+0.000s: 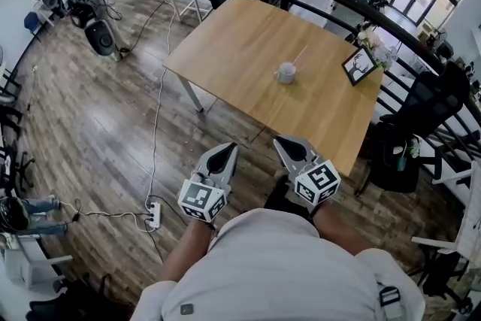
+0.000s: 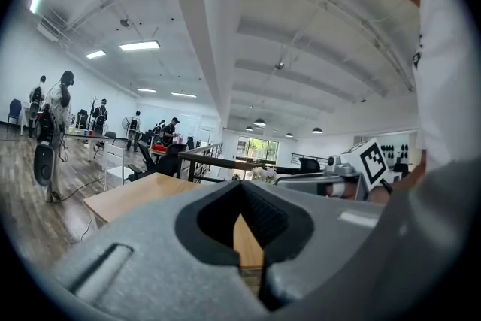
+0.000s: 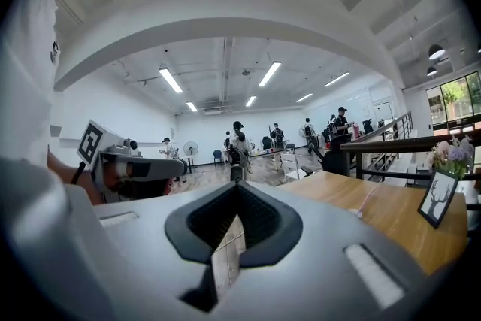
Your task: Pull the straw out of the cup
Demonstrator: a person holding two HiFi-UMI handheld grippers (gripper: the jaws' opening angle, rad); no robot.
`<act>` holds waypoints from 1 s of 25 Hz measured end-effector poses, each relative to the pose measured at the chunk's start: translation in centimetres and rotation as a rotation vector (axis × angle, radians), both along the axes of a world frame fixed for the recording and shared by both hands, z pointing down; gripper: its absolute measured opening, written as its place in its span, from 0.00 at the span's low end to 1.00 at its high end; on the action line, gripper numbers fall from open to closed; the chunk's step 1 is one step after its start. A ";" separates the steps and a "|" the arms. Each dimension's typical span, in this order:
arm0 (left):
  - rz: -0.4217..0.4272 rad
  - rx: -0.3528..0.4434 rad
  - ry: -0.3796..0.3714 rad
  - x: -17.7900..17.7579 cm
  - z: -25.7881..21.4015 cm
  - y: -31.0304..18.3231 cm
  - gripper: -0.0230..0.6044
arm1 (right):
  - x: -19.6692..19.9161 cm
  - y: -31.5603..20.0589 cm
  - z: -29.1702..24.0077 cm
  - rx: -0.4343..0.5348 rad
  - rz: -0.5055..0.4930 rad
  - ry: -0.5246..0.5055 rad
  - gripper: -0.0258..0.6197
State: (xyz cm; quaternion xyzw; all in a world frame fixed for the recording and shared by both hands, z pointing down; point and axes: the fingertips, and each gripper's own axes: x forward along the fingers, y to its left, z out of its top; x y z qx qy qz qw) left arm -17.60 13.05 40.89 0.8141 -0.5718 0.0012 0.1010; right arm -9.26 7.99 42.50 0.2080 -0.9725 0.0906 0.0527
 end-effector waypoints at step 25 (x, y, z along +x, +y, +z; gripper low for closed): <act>0.112 -0.048 -0.027 9.5 1.1 -29.1 0.04 | 10.7 -28.2 2.4 -0.091 0.123 0.009 0.06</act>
